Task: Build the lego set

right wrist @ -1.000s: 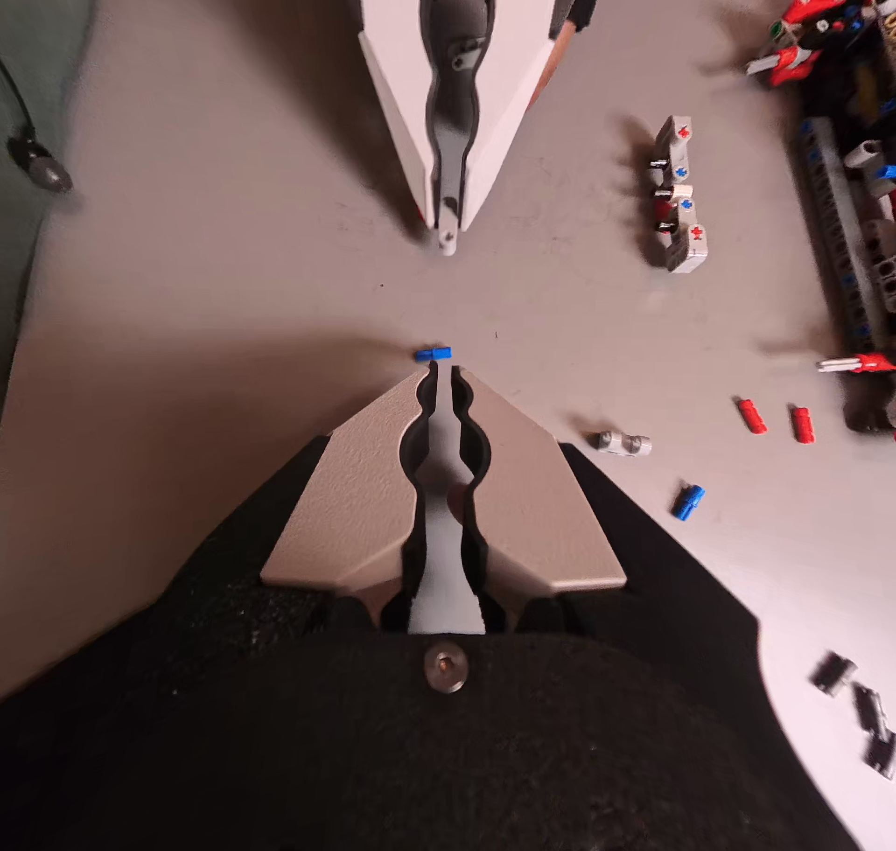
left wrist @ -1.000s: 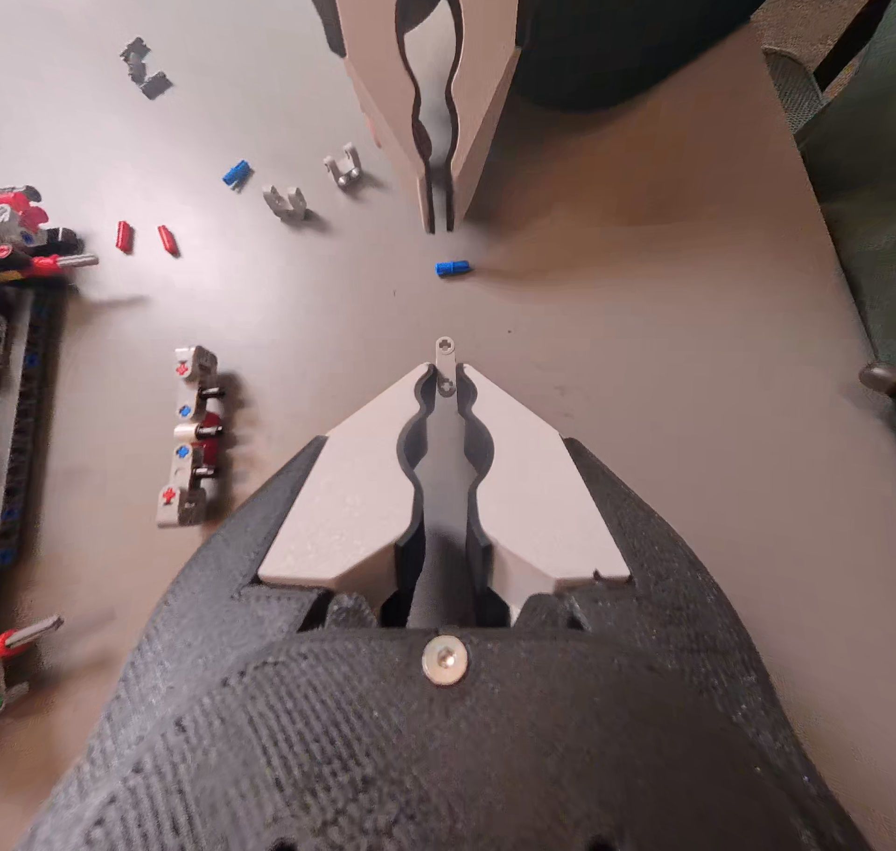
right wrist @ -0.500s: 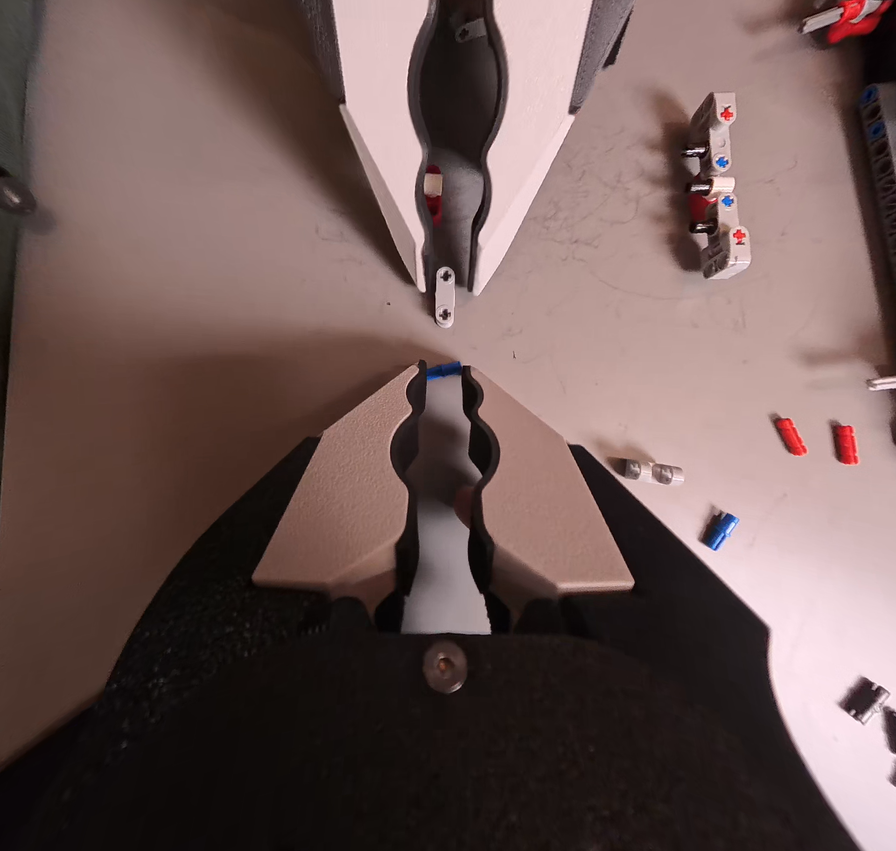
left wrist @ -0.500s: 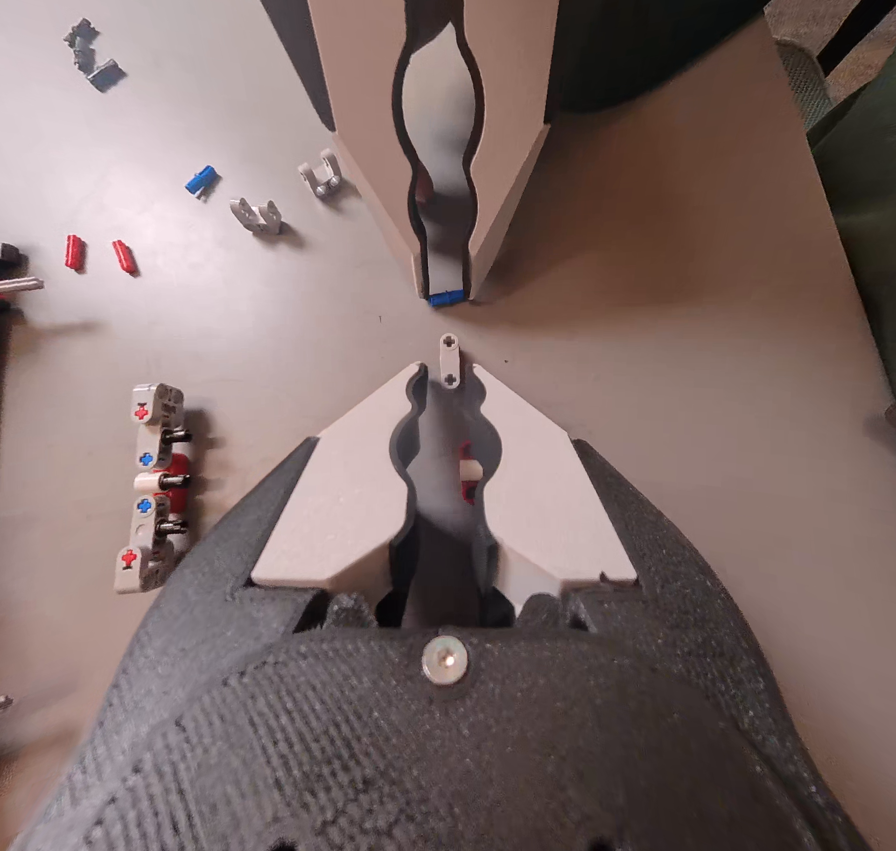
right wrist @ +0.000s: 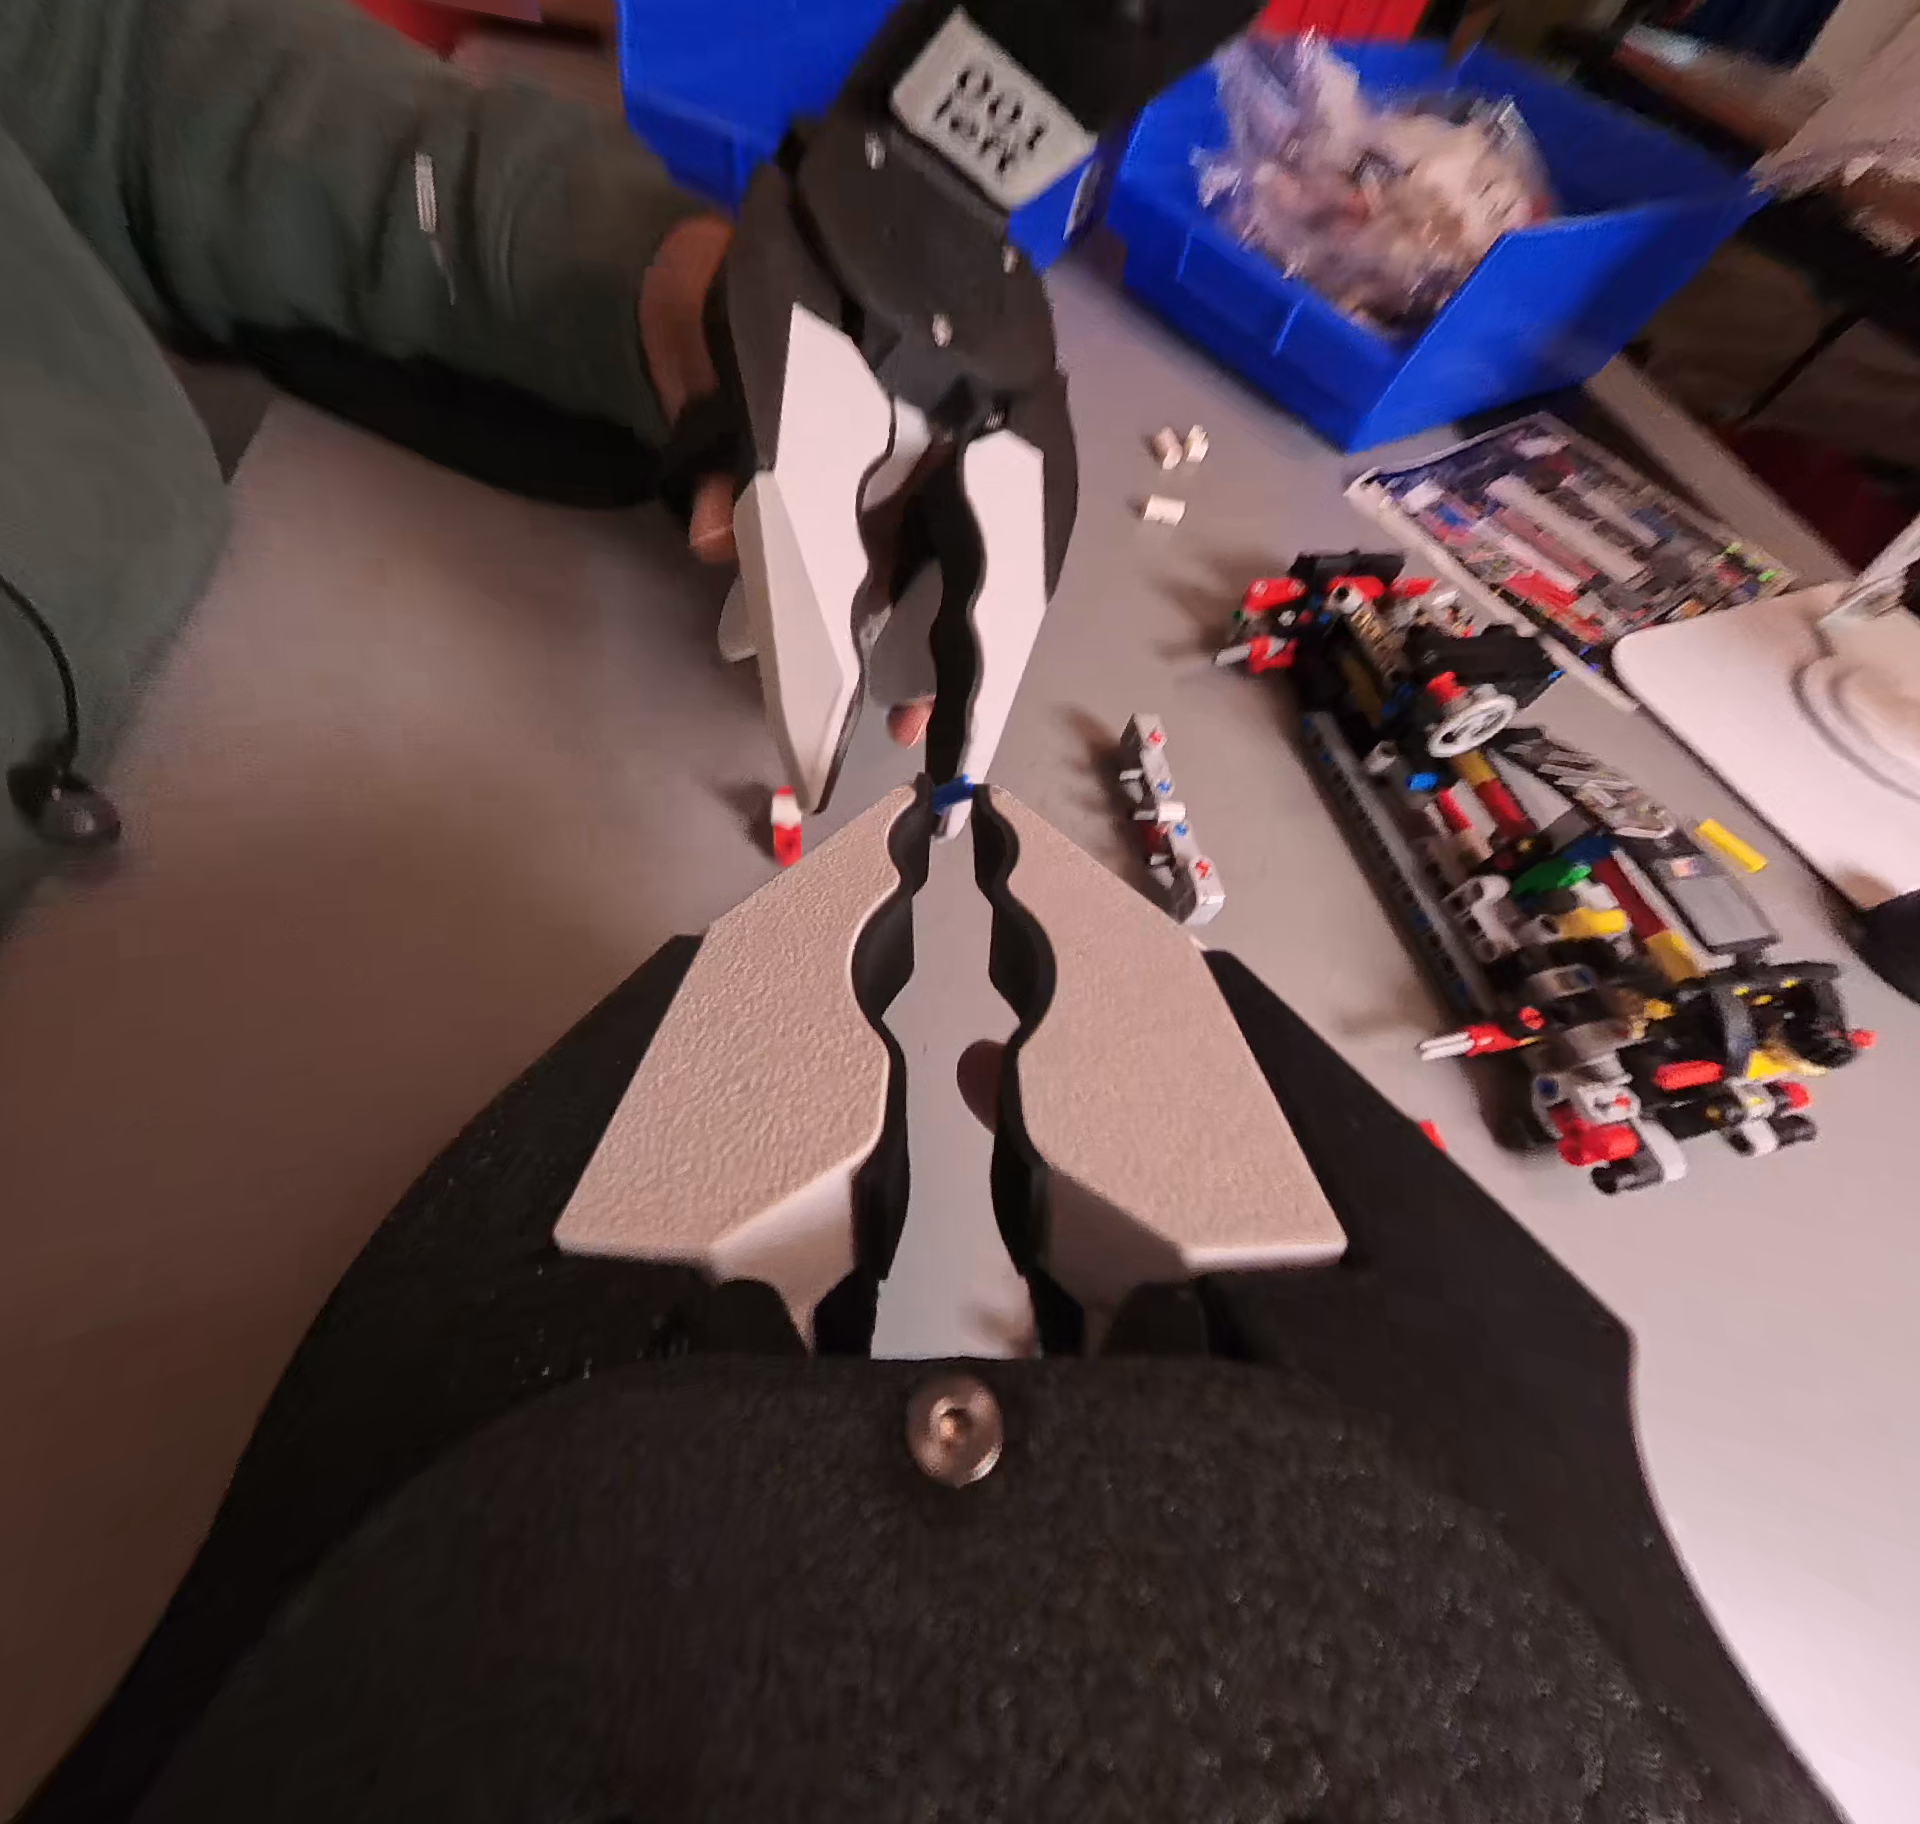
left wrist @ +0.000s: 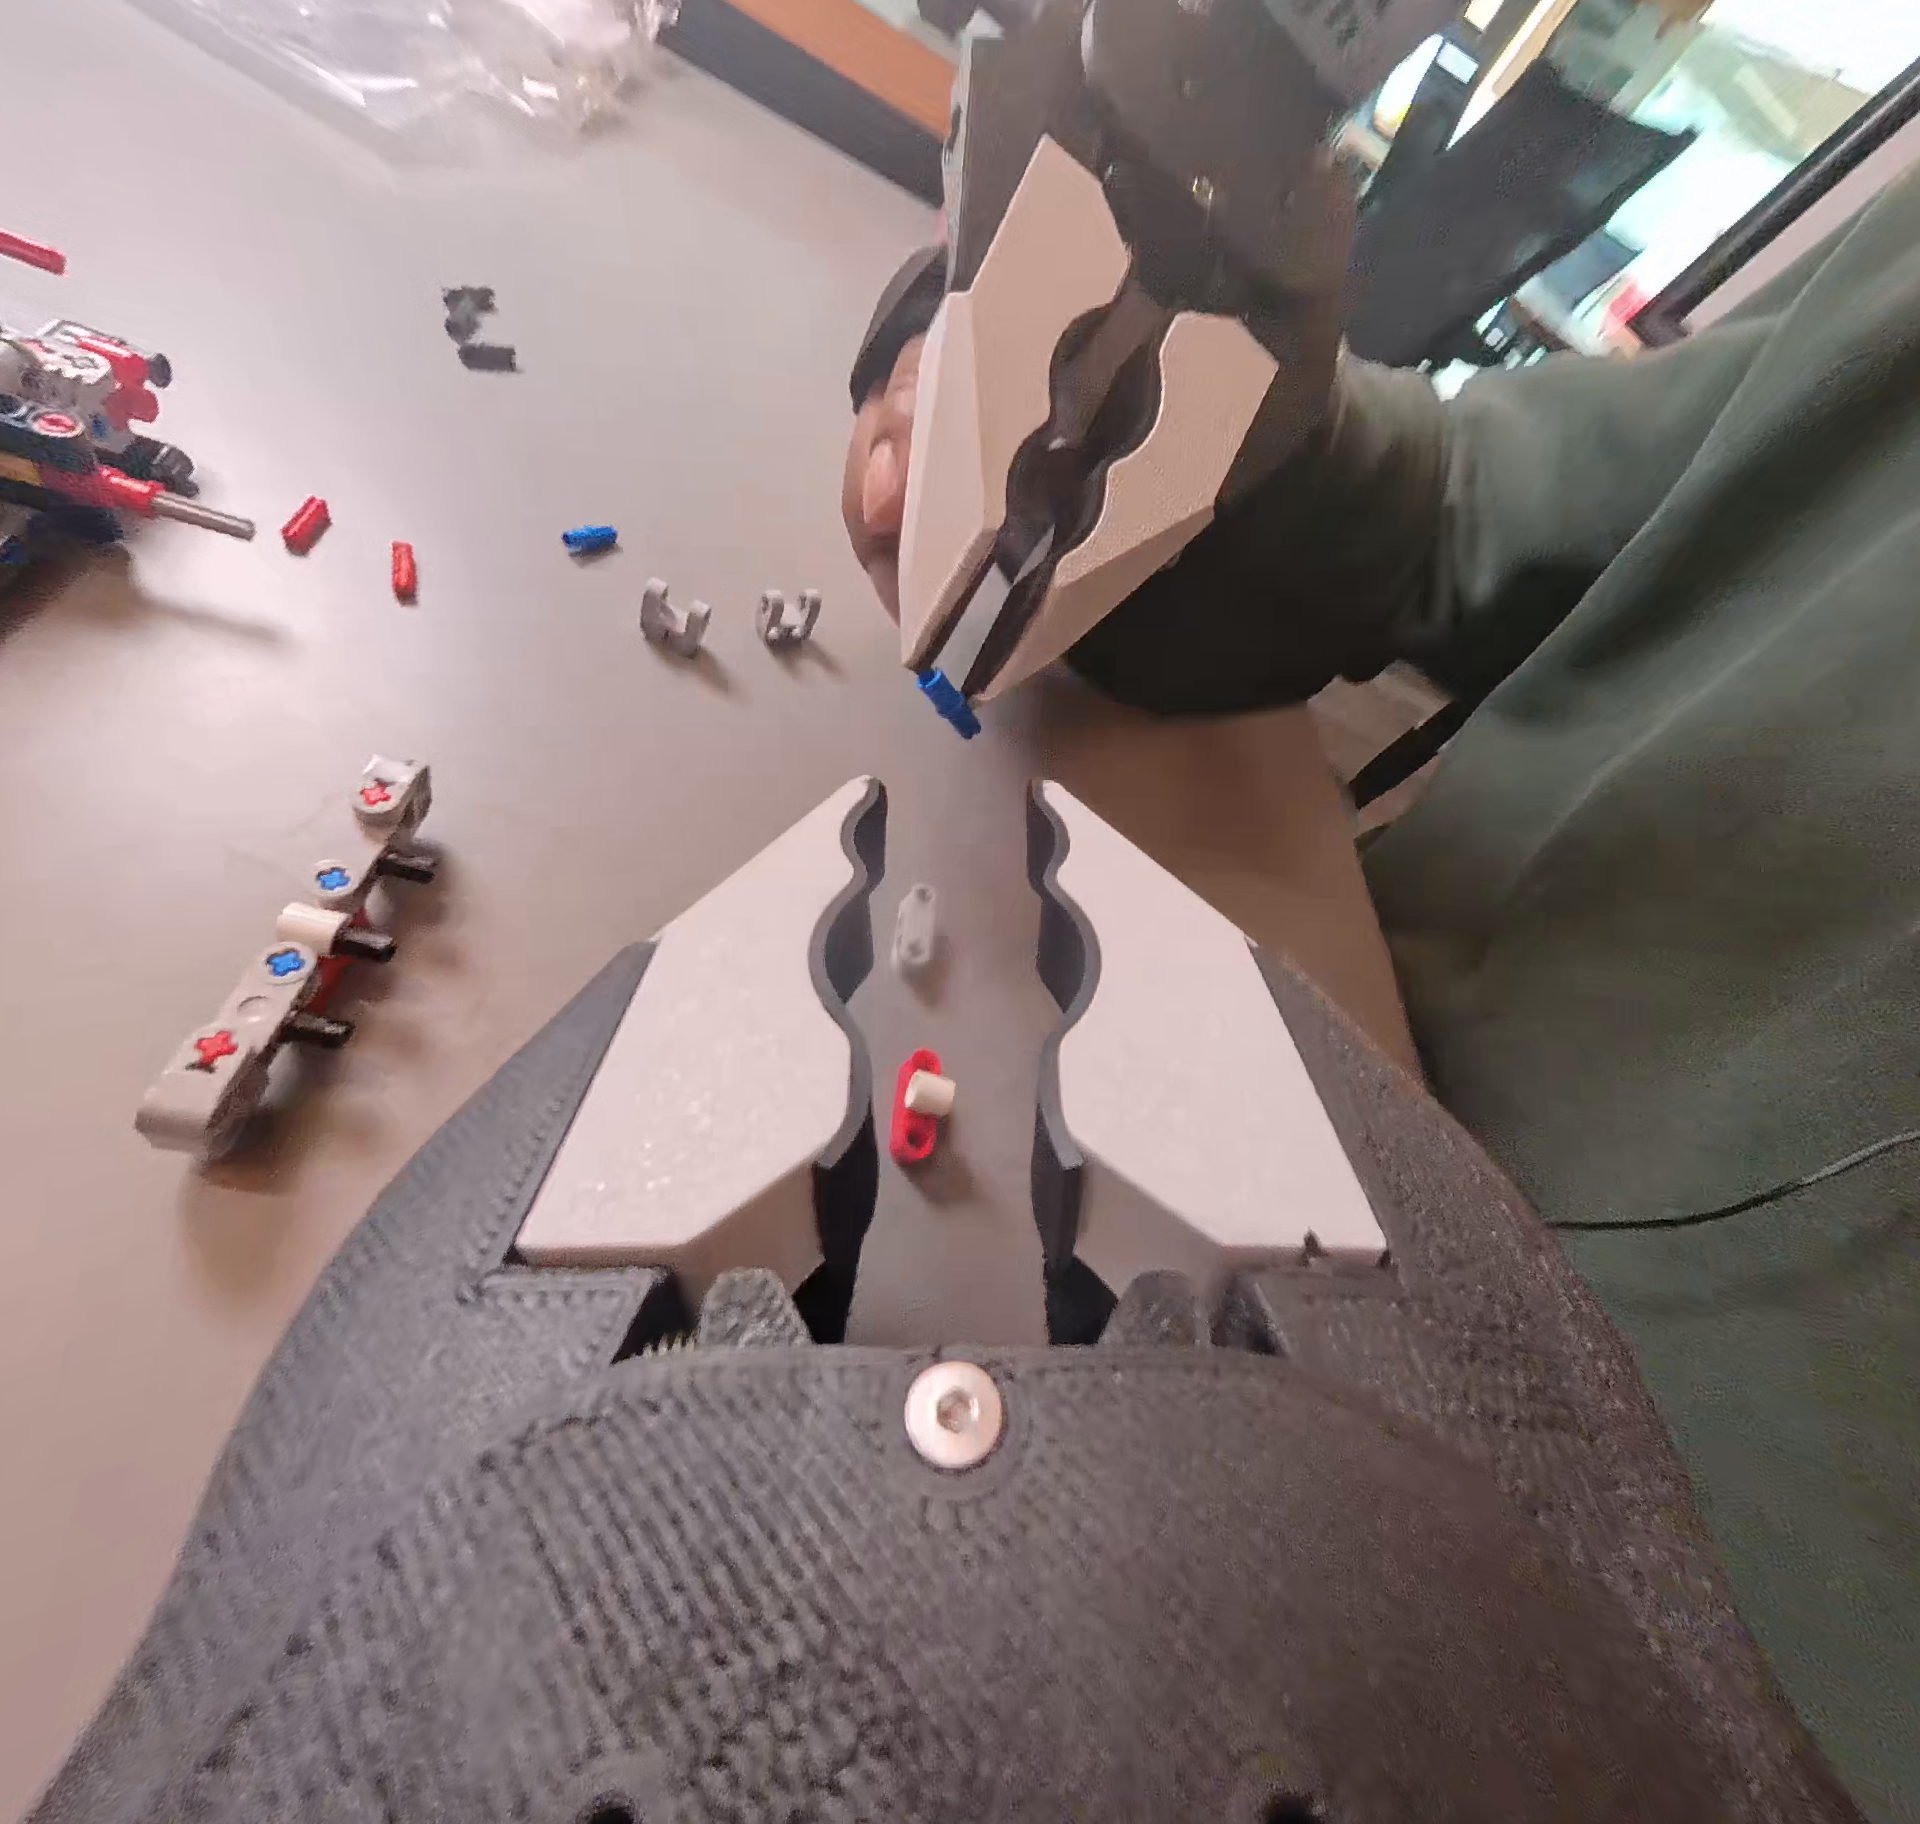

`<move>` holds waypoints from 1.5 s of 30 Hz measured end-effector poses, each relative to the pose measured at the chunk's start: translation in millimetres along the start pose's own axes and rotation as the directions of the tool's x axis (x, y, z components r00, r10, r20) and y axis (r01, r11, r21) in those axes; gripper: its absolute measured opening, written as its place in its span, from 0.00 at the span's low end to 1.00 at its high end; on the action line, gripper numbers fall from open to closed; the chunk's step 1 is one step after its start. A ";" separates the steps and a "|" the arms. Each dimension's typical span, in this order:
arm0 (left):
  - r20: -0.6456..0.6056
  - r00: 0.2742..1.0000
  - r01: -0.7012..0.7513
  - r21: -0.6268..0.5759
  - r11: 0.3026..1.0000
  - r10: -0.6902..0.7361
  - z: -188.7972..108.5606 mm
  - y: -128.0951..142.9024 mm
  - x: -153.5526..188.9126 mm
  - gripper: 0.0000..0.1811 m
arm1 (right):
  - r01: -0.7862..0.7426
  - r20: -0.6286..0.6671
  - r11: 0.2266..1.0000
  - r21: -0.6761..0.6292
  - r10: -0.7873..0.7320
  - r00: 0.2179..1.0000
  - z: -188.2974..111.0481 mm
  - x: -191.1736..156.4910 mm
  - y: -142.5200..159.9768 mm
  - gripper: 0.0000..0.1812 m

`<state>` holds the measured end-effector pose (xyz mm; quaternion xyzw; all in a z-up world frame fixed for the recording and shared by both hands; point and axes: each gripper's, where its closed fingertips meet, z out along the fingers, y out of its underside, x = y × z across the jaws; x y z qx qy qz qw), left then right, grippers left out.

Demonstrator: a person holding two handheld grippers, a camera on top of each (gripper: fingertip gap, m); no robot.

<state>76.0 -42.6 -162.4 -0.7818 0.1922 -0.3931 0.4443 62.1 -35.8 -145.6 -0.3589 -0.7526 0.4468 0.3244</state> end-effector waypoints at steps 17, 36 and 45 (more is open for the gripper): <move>0.019 0.961 -0.275 0.000 0.961 0.275 -13.8 -9.5 18.5 0.01 | -0.035 0.087 0.989 0.144 0.022 0.996 -0.7 -15.5 -21.7 0.08; 0.070 0.941 -0.317 -0.167 0.934 0.332 -13.0 17.1 3.1 0.10 | -0.102 0.215 0.994 0.049 0.089 0.972 -2.6 -25.7 -0.8 0.02; 0.108 0.914 -0.331 -0.365 0.870 0.392 9.1 52.9 -15.8 0.13 | -0.078 0.224 0.994 -0.080 0.094 0.970 1.2 -27.9 26.2 0.01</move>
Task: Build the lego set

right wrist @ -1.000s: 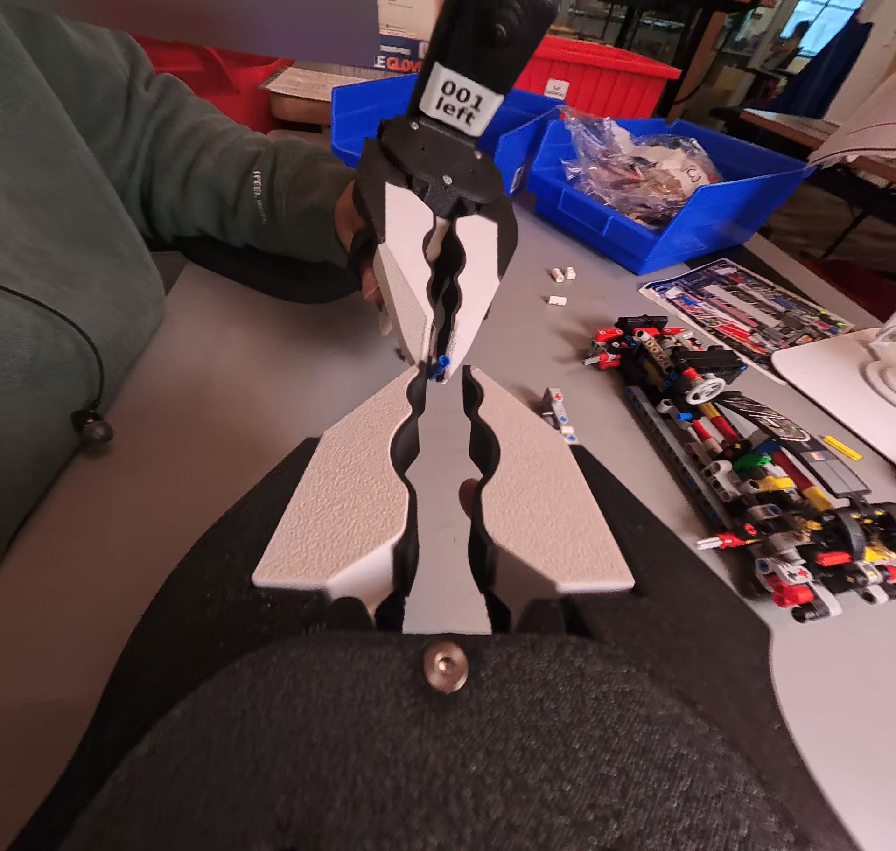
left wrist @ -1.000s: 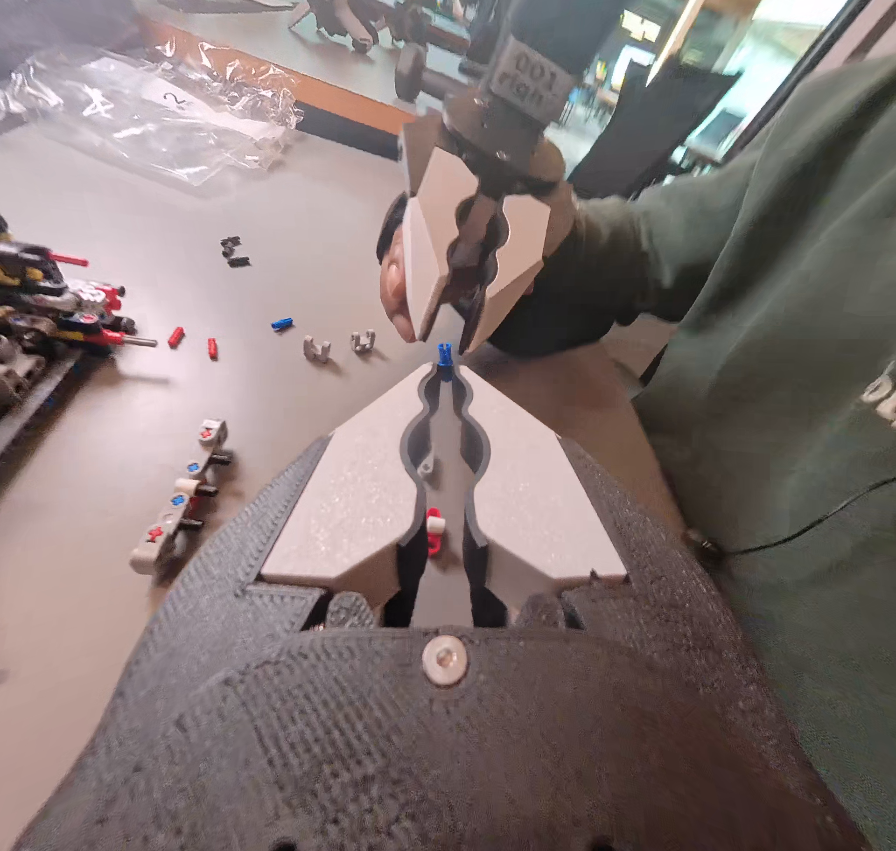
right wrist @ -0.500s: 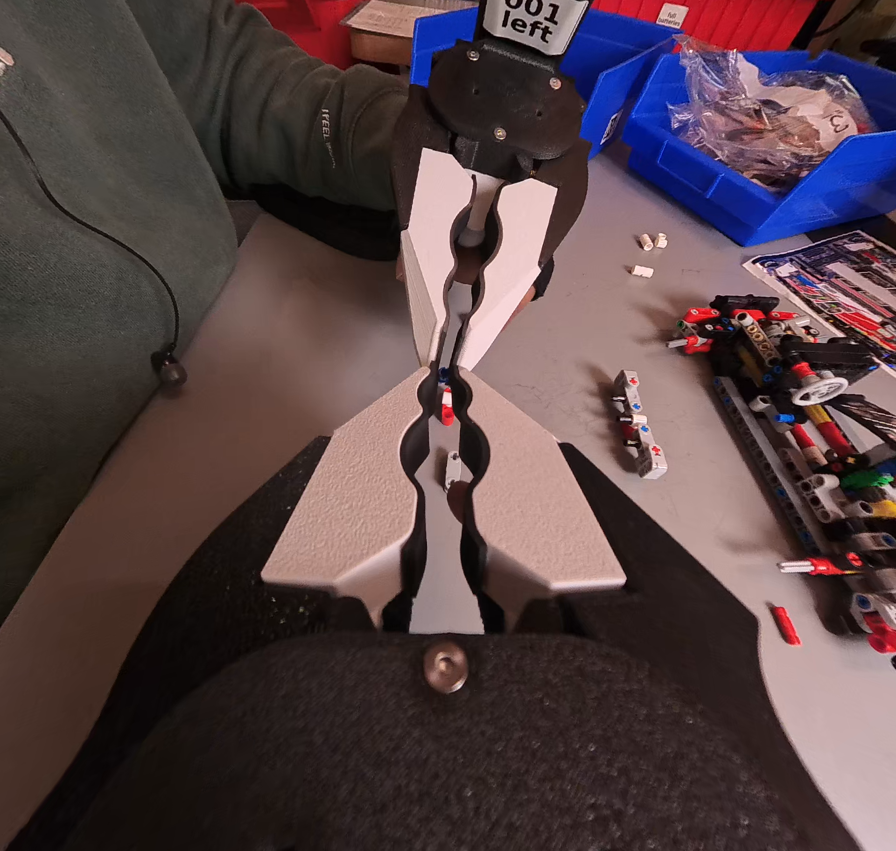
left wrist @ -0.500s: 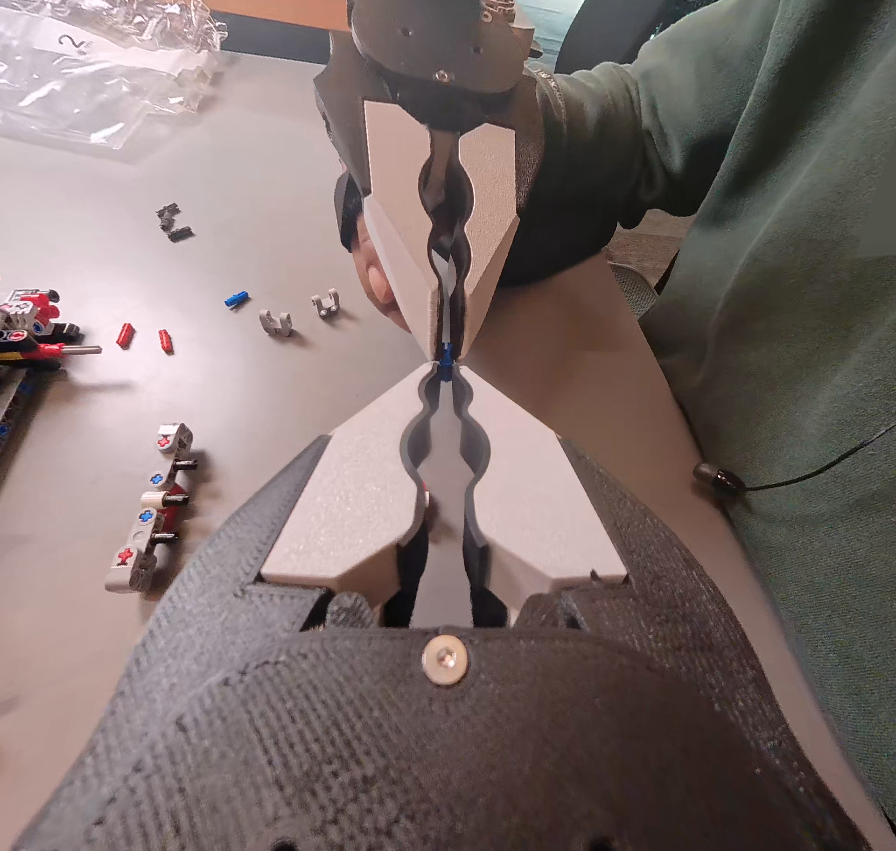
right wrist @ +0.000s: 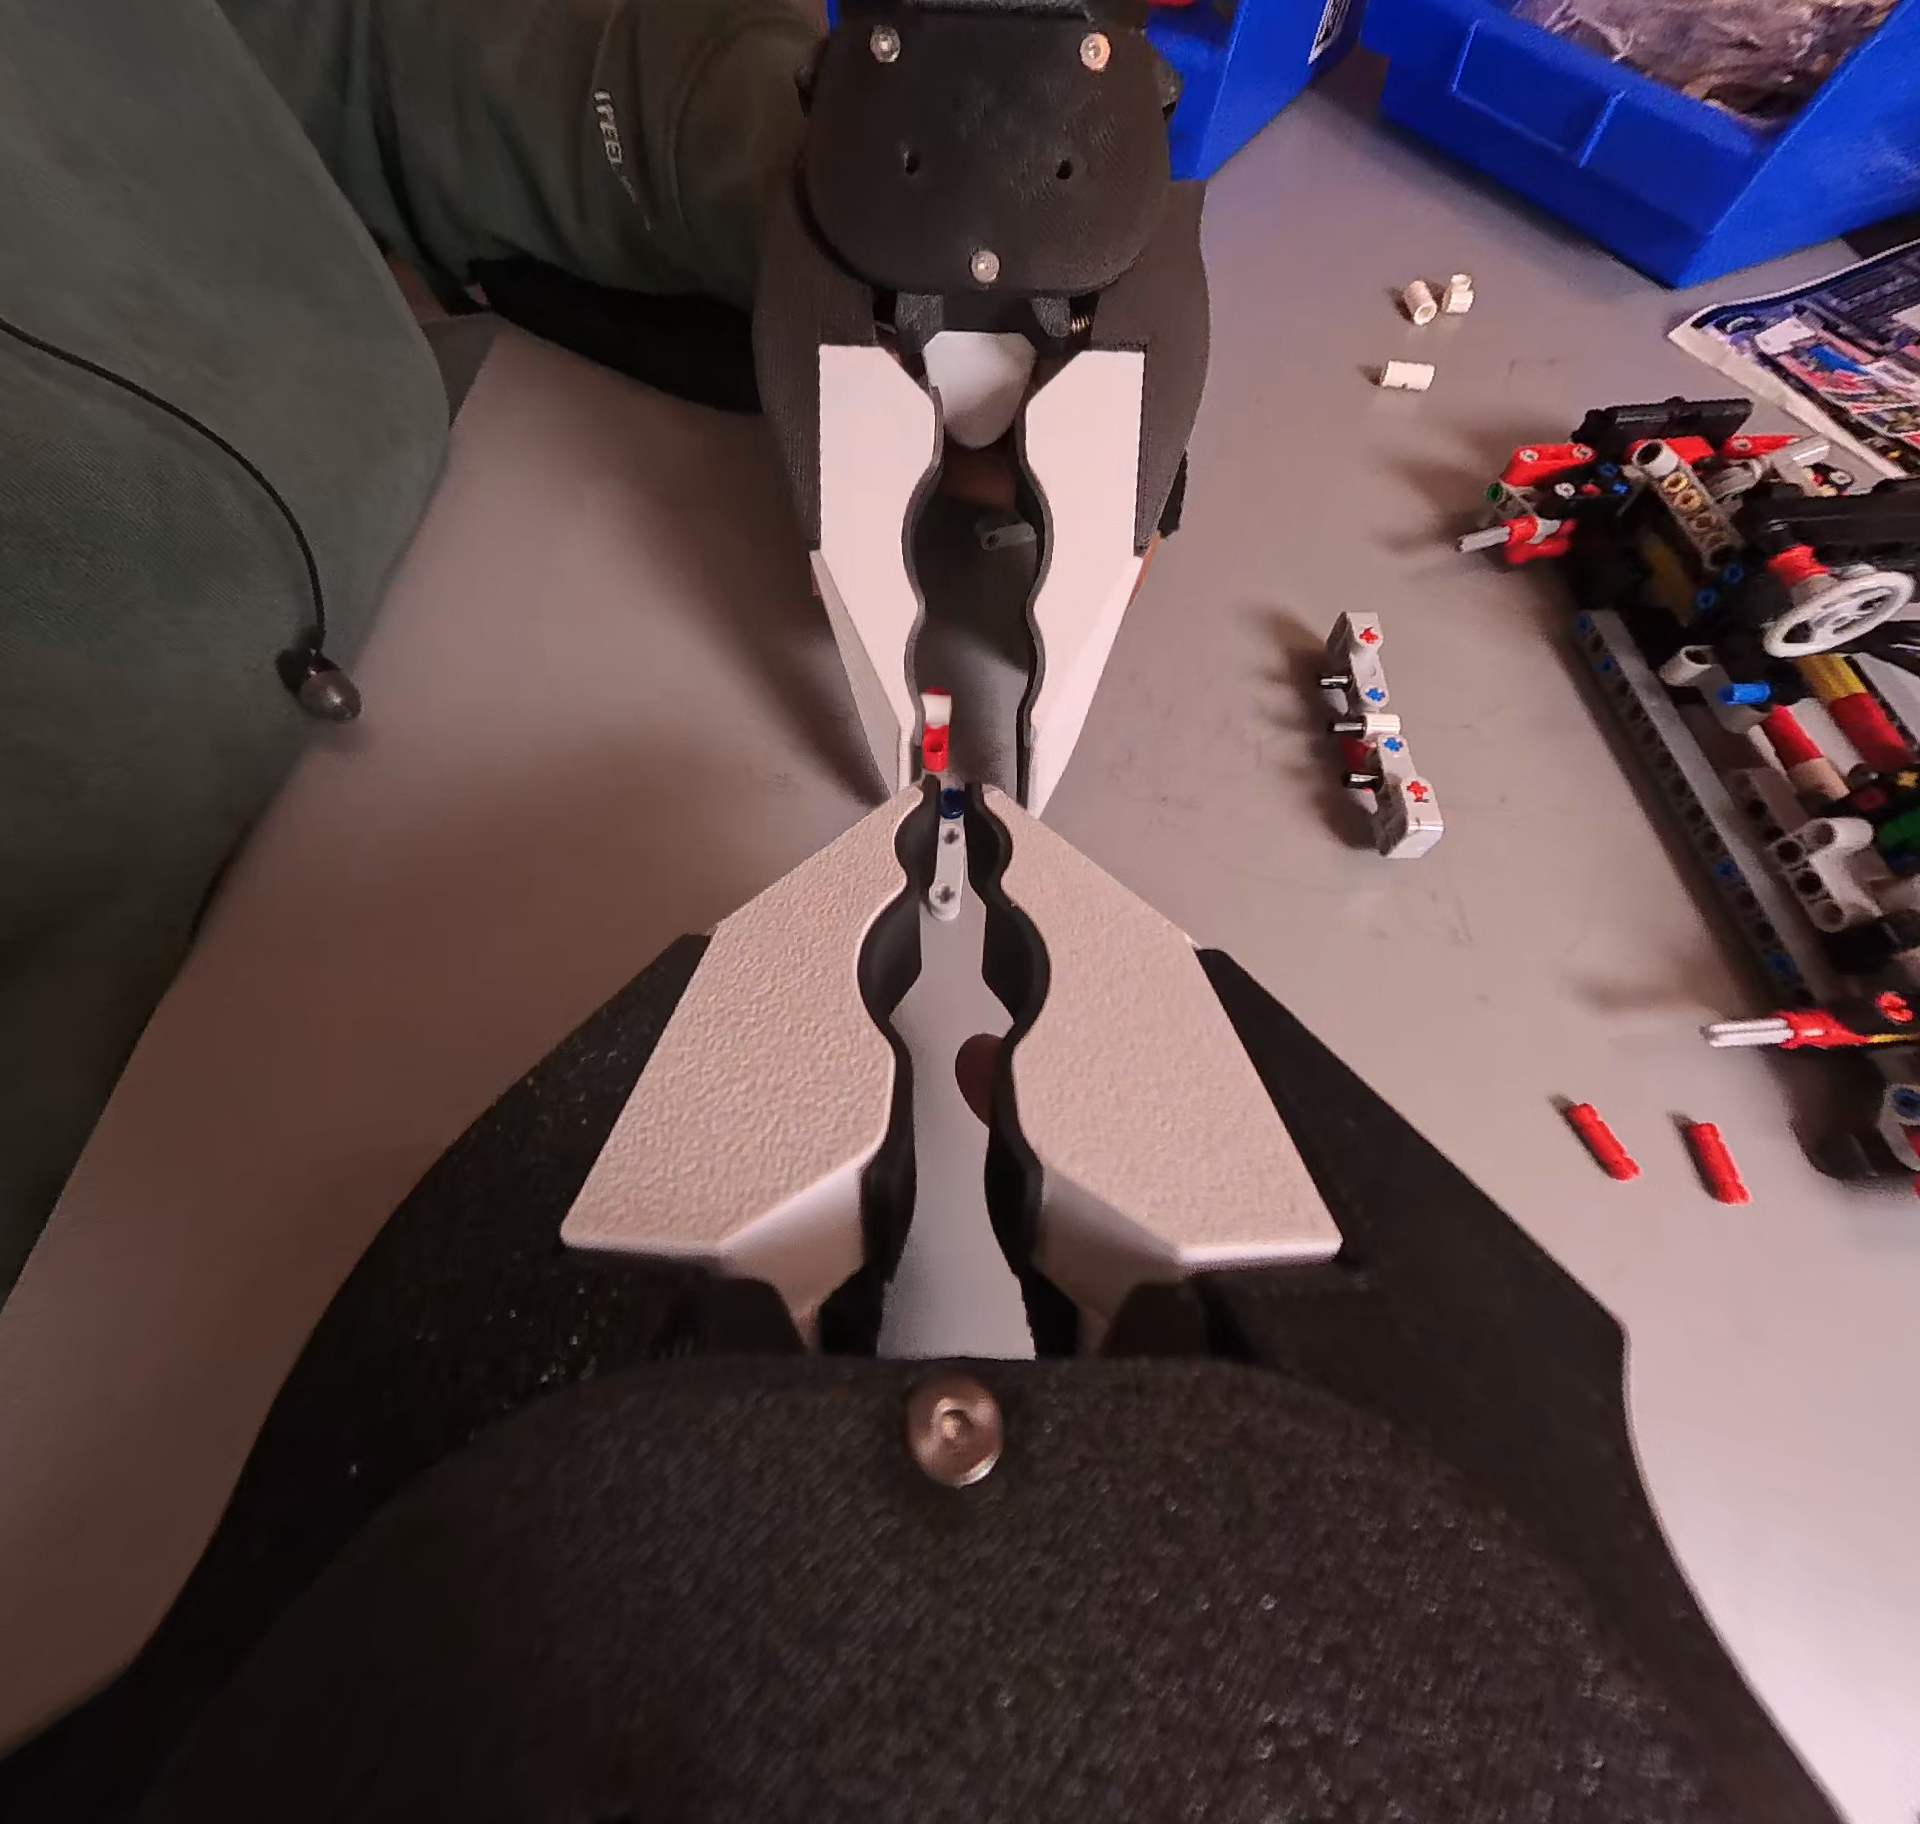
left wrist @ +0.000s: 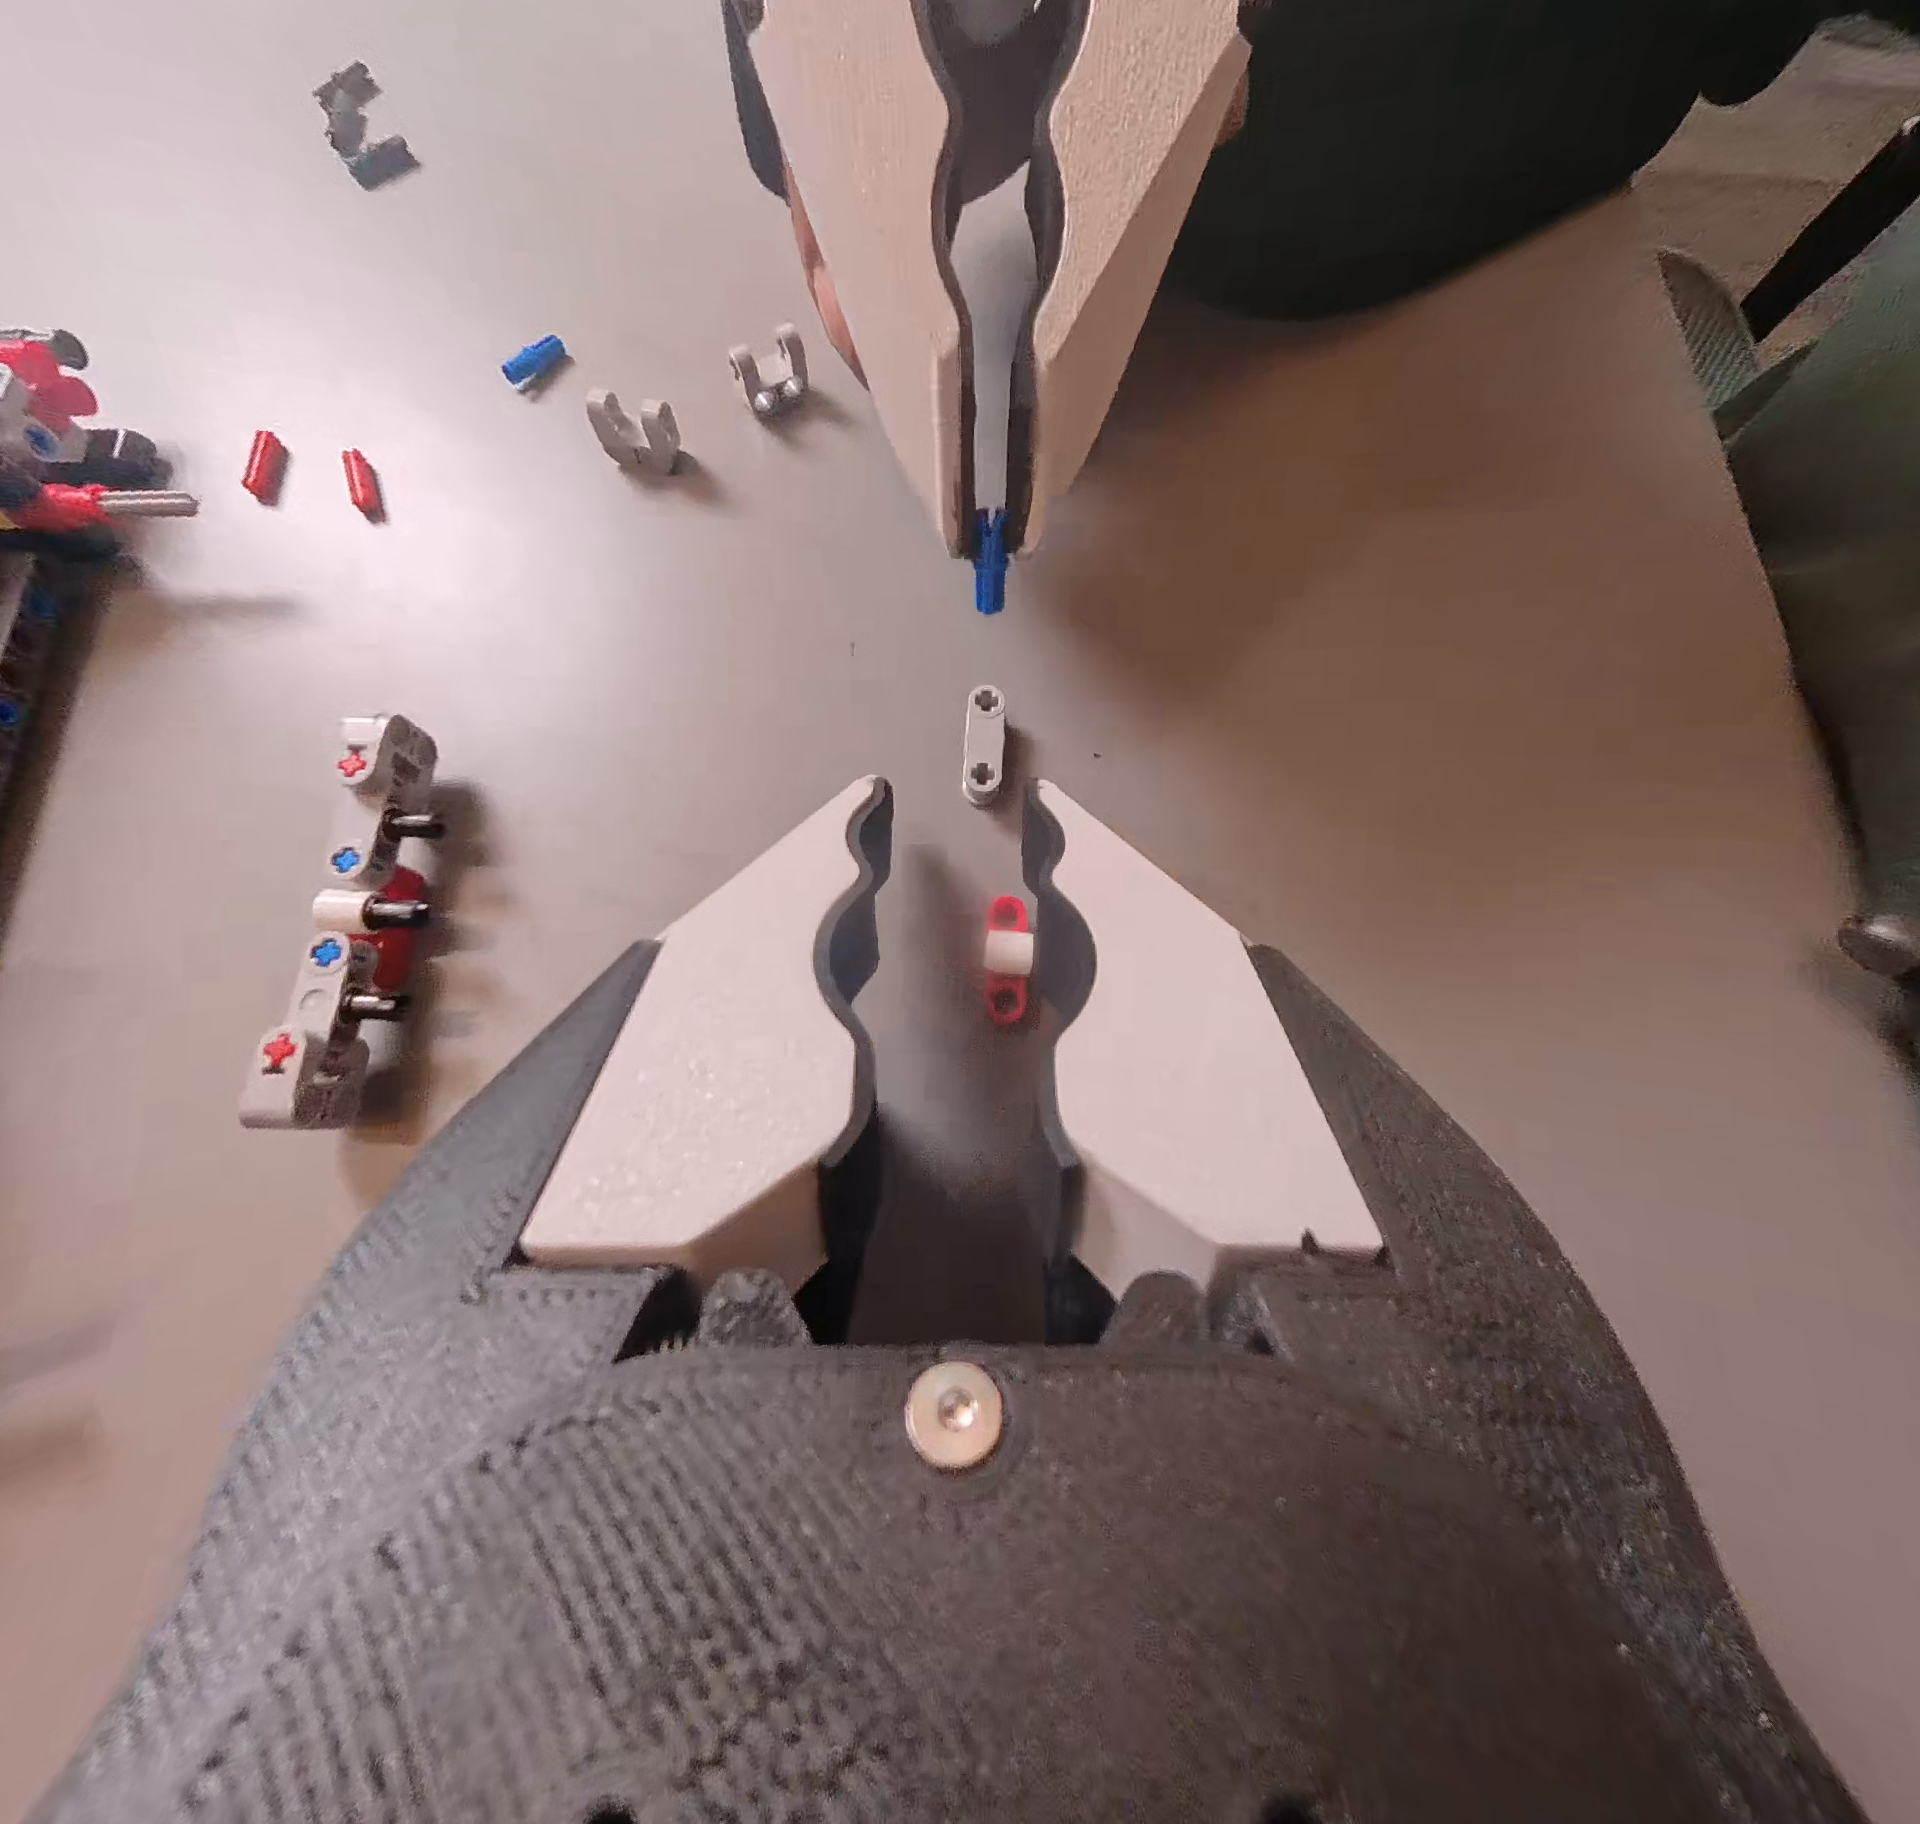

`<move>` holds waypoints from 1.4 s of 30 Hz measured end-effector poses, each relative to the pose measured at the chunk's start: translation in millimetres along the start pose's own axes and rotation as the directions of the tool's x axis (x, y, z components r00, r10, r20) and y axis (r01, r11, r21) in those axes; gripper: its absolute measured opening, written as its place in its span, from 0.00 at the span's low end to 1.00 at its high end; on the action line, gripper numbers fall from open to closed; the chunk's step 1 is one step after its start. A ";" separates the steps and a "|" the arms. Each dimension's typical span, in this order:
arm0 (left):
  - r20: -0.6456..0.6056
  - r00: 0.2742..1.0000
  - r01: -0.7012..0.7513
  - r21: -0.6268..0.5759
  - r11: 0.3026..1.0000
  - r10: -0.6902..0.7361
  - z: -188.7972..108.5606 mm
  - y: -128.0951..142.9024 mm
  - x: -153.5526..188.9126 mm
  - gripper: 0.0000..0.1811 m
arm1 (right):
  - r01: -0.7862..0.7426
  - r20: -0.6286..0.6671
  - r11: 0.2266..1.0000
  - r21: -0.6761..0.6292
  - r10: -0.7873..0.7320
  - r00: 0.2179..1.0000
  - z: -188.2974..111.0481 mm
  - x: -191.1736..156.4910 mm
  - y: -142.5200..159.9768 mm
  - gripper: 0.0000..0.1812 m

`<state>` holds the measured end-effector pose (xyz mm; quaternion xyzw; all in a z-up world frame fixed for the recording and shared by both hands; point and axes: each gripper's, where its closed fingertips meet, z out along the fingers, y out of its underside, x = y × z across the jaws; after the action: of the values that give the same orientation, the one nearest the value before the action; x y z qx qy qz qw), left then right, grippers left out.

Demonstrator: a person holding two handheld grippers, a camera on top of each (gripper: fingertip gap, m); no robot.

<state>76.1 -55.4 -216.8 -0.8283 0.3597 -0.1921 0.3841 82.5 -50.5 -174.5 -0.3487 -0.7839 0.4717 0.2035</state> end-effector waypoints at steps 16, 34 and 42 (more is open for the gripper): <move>-0.089 0.989 -0.120 -0.050 0.992 0.115 10.9 1.1 2.8 0.03 | 0.077 0.033 0.972 -0.220 -0.072 0.997 14.8 -3.5 31.7 0.01; -0.115 0.985 -0.135 -0.038 0.990 0.130 10.8 1.2 2.6 0.03 | 0.199 0.080 0.863 -0.464 -0.184 0.980 18.1 -2.3 36.8 0.02; -0.117 0.986 -0.127 -0.036 0.991 0.122 10.7 1.0 2.8 0.03 | 0.203 0.123 0.839 -0.505 -0.163 0.979 19.0 -3.1 39.0 0.02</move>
<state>83.9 -52.7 -224.3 -0.8001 0.4362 -0.2070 0.3561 86.1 -52.0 -217.8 -0.2959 -0.9180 0.2363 0.1176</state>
